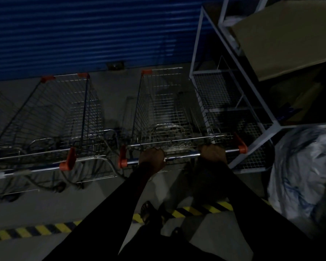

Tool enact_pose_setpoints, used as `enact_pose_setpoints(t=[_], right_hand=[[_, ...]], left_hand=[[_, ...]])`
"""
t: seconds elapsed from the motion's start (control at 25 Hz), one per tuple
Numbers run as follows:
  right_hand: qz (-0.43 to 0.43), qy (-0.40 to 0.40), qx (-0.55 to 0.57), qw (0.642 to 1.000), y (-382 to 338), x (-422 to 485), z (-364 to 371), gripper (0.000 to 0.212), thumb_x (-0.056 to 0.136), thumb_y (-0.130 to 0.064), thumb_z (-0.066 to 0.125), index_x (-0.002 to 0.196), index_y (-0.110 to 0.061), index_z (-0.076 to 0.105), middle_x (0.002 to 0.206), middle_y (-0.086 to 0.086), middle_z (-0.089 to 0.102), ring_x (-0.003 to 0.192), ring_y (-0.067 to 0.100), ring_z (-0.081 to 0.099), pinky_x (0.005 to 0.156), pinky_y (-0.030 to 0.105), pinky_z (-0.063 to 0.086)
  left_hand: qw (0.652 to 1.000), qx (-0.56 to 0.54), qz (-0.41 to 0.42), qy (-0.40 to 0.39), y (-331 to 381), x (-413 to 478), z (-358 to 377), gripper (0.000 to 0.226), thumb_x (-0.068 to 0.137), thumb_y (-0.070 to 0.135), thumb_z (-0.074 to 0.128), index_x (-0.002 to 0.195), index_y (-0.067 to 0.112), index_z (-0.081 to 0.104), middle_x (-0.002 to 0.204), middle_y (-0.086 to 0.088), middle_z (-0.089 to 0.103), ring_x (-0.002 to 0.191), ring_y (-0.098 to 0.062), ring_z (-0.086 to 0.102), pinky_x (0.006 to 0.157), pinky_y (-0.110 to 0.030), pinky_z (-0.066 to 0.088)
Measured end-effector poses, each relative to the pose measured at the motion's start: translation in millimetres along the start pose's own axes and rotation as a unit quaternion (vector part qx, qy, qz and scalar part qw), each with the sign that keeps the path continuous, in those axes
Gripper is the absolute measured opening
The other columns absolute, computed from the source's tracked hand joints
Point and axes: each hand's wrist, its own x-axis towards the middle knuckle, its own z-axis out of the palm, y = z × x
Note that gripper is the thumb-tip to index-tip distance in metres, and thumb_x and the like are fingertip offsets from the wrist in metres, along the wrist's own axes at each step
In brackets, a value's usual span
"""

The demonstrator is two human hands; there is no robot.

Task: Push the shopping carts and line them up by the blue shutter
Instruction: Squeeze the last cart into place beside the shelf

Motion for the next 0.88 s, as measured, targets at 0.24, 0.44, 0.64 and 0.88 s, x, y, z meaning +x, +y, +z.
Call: enact_pose_setpoints(t=[0.24,0.44,0.64,0.88], right_hand=[[-0.015,-0.09,0.002,0.996,3.4,2.1,7.7,0.018,0.076,-0.015,0.055,0.058,-0.016,0.052,0.049,0.005,0.052,0.045,0.023,0.053,0.05,0.028,0.044],[0.047,-0.122,0.069,0.989,1.8,2.4,11.5,0.02,0.072,-0.015,0.067,0.058,-0.019,0.054,0.048,0.003,0.05,0.045,0.022,0.051,0.049,0.029,0.042],[-0.008,-0.08,0.043,0.996,0.0,15.0,-1.7,0.022,0.071,-0.013,0.063,0.054,-0.018,0.05,0.044,0.002,0.046,0.04,0.021,0.049,0.043,0.026,0.043],[-0.032,-0.084,-0.024,0.996,-7.4,19.9,-2.1,0.025,0.074,-0.017,0.047,0.049,-0.015,0.051,0.041,0.005,0.049,0.036,0.022,0.051,0.047,0.026,0.046]], left_hand=[[1.0,-0.003,-0.006,-0.001,-2.2,2.2,-0.4,0.034,0.083,0.041,0.056,0.106,0.017,0.063,0.111,-0.007,0.066,0.106,-0.028,0.06,0.084,-0.034,0.047],[1.0,-0.001,-0.01,0.012,0.7,-0.8,5.7,0.031,0.081,0.039,0.055,0.101,0.017,0.063,0.107,-0.008,0.067,0.102,-0.029,0.061,0.083,-0.036,0.047],[1.0,-0.019,-0.012,0.0,-3.9,5.9,0.8,0.034,0.082,0.039,0.057,0.106,0.017,0.063,0.11,-0.008,0.066,0.104,-0.029,0.061,0.084,-0.035,0.047],[1.0,-0.022,-0.009,-0.002,-12.3,15.4,5.9,0.033,0.083,0.039,0.056,0.104,0.015,0.063,0.109,-0.01,0.066,0.103,-0.03,0.06,0.084,-0.035,0.046]])
